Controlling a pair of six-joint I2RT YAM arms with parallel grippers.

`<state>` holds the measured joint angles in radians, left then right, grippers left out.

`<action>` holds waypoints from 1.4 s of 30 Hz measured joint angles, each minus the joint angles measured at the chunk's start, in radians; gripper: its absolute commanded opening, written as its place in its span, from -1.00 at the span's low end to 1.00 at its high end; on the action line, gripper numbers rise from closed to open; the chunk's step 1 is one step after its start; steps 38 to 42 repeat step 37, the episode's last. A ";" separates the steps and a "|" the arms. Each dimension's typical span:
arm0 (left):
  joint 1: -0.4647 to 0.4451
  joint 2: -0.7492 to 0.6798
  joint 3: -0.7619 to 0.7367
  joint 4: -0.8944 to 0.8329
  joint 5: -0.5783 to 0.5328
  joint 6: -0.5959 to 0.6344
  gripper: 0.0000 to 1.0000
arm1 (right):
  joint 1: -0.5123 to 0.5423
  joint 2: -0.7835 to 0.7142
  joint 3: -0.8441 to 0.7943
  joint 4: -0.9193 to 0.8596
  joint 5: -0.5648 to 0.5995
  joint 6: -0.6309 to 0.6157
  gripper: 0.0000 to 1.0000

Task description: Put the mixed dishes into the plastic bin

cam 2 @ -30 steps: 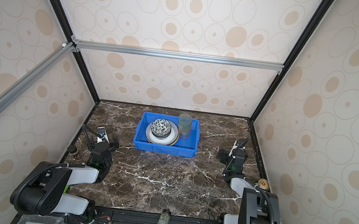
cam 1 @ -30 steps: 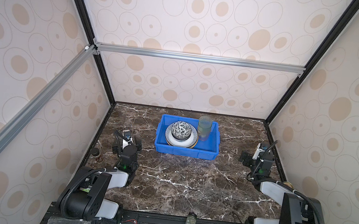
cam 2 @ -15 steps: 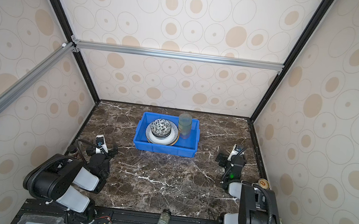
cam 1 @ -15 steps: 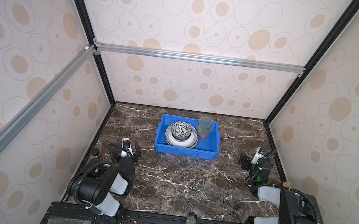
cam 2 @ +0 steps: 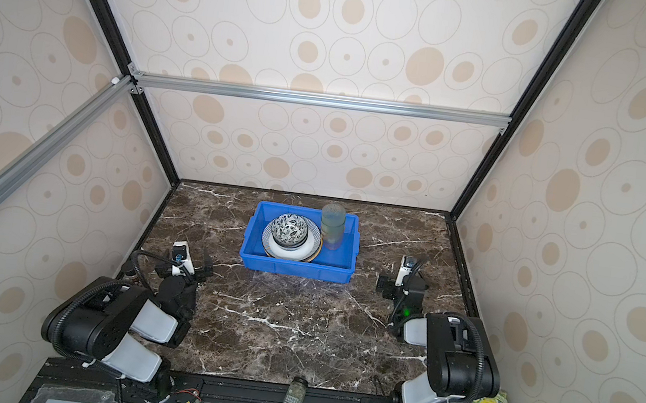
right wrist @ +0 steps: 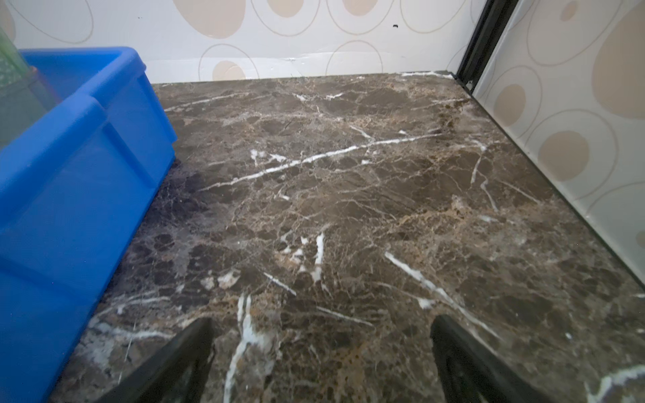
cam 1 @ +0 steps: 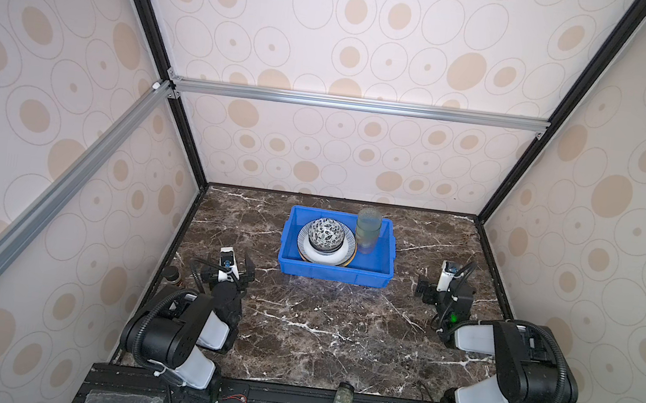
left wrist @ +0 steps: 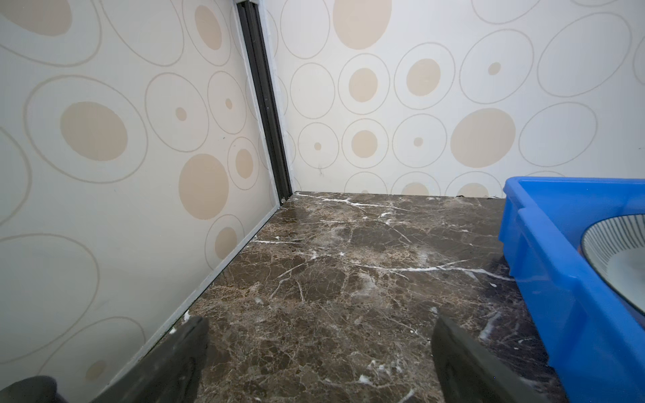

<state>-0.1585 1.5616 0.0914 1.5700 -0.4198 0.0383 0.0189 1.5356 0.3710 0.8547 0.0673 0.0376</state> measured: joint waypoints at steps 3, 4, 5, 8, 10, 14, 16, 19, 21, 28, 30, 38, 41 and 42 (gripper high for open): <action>0.006 0.039 0.000 0.002 0.019 0.000 0.99 | 0.000 0.000 0.013 0.005 -0.001 -0.004 1.00; 0.006 0.044 0.001 0.009 0.021 0.000 0.99 | 0.000 0.000 0.013 0.003 -0.001 -0.005 1.00; 0.006 0.047 0.003 0.013 0.025 0.000 0.99 | 0.000 0.000 0.014 -0.006 -0.001 -0.005 1.00; 0.008 0.045 0.019 -0.009 0.033 0.000 0.98 | 0.000 0.000 0.016 -0.021 -0.001 -0.006 1.00; 0.014 0.045 0.038 -0.028 0.036 -0.002 0.99 | 0.000 0.000 0.017 -0.022 -0.001 -0.006 1.00; 0.017 0.044 0.045 -0.040 0.038 -0.005 0.99 | 0.000 0.000 0.018 -0.026 -0.001 -0.006 1.00; 0.017 0.045 0.045 -0.041 0.038 -0.005 0.99 | 0.000 0.000 0.018 -0.026 -0.001 -0.006 1.00; 0.017 0.045 0.045 -0.042 0.039 -0.005 0.99 | 0.000 0.000 0.018 -0.026 -0.001 -0.006 1.00; 0.017 0.045 0.045 -0.042 0.040 -0.005 0.99 | 0.000 0.000 0.018 -0.026 -0.001 -0.006 1.00; 0.018 0.044 0.045 -0.043 0.041 -0.005 0.99 | 0.000 0.000 0.018 -0.027 -0.003 -0.009 1.00; 0.018 0.045 0.045 -0.045 0.041 -0.005 0.99 | 0.000 0.000 0.018 -0.031 -0.003 -0.010 1.00; 0.018 0.045 0.045 -0.045 0.041 -0.005 0.99 | 0.000 0.000 0.019 -0.040 -0.004 -0.013 1.00; 0.018 0.045 0.045 -0.045 0.041 -0.005 0.99 | 0.000 0.000 0.019 -0.040 -0.004 -0.013 1.00; 0.018 0.045 0.045 -0.045 0.041 -0.005 0.99 | 0.000 0.000 0.019 -0.040 -0.004 -0.013 1.00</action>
